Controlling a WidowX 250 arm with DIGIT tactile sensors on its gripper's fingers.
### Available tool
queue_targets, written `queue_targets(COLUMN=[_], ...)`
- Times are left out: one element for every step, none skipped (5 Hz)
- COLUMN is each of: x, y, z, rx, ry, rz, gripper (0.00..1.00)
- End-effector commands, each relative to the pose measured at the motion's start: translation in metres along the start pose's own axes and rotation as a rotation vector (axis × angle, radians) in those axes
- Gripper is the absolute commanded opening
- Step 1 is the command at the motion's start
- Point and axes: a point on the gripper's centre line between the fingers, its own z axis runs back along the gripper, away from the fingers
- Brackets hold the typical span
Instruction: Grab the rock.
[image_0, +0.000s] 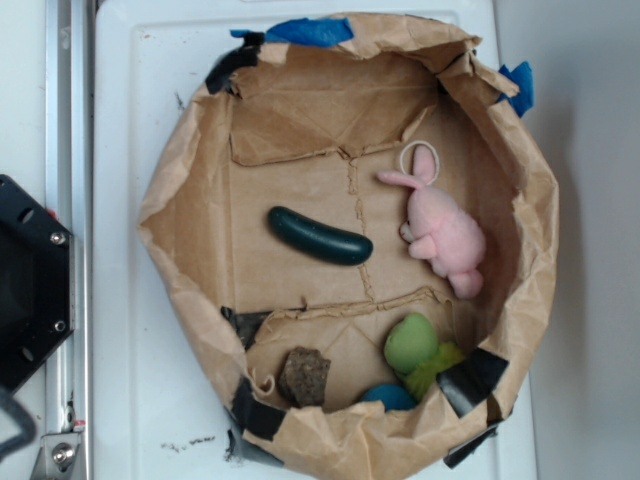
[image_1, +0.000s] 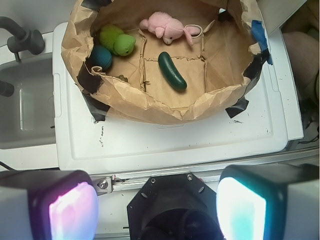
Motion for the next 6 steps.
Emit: queue_targets(x=[0.0, 0.028, 0.046, 0.052, 0.083, 0.097], y=[0.0, 0.005, 0.022, 0.024, 0.032, 0.024], z=[0.0, -0.016, -0.017, -0.018, -0.04, -0.06], rx=[0.0, 0.015, 0.018, -0.005, -0.015, -0.053], ry=[0.0, 0.002, -0.013, -0.024, -0.009, 0.009], rz=[0.0, -0.02, 0.047, 0.01, -0.007, -0.073], gripper=[1.0, 1.0, 1.0, 1.0, 1.0, 1.0])
